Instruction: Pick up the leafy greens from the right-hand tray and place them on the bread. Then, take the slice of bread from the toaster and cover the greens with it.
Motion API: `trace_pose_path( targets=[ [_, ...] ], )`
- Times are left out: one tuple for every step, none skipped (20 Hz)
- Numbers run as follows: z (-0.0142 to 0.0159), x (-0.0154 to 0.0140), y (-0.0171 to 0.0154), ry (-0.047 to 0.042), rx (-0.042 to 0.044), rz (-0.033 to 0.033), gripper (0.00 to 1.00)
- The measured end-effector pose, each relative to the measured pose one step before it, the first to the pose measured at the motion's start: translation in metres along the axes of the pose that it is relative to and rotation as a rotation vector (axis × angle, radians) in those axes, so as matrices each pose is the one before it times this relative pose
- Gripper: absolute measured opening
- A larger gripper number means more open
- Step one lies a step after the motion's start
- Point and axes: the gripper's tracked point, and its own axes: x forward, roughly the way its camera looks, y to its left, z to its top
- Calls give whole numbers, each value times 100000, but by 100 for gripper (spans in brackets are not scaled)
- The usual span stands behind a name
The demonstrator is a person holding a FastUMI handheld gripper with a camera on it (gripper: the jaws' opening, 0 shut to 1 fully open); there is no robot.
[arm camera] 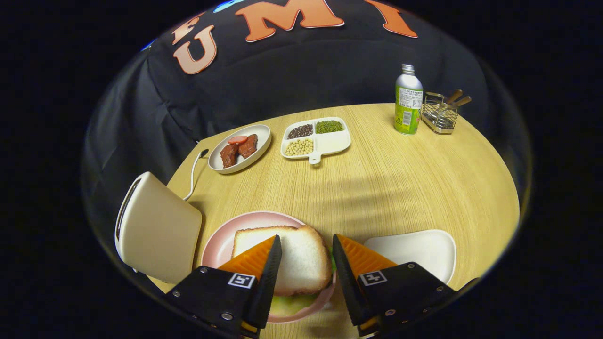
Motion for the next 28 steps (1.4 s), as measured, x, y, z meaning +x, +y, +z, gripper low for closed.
trace_pose_path(
  targets=[
    [267, -117, 130, -983, -818, -238, 67],
    [246, -67, 254, -778, -219, 162, 72],
    [161, -254, 132, -220, -75, 253, 74],
    [307, -263, -92, -584, -833, -638, 84],
    [495, -290, -307, -1082, -1701, -1248, 88],
    [464, -351, -376, -1071, -1946, -1243, 95],
    [509, -384, -278, -775, -1728, -959, 98],
    [576, -627, -432, -966, -1223, -1016, 98],
    [783, -587, -441, -1415, -815, -888, 98],
    [813, -622, -478, -1521, -525, -925, 98],
    [1049, -693, -481, -1943, -215, -613, 98],
    [943, -675, -600, -1989, -43, -911, 98],
    [1113, -717, -602, -2173, -52, -891, 98],
    [1105, -751, -671, -2248, 34, -950, 98],
    [1050, -715, -646, -2338, 114, -831, 98],
    [1137, -754, -650, -2472, 15, -607, 98],
    [1204, -742, -690, -2555, 30, -803, 98],
    [1072, -641, -665, -2563, -86, -610, 98],
    [1099, -645, -638, -2590, -170, -442, 98],
    [962, -625, -655, -2403, -20, -717, 98],
    [881, -526, -530, -2103, 339, -386, 98],
    [752, -574, -561, -1978, 506, -59, 98],
    [761, -514, -546, -1845, 720, -390, 98],
    [751, -506, -658, -2044, 602, -572, 98],
    [737, -358, -520, -2170, -58, -466, 98],
    [631, -525, -760, -1988, -477, -1061, 98],
    [658, -429, -720, -1953, -694, -1176, 98],
    [680, -507, -584, -2116, -777, -667, 98]
  ],
)
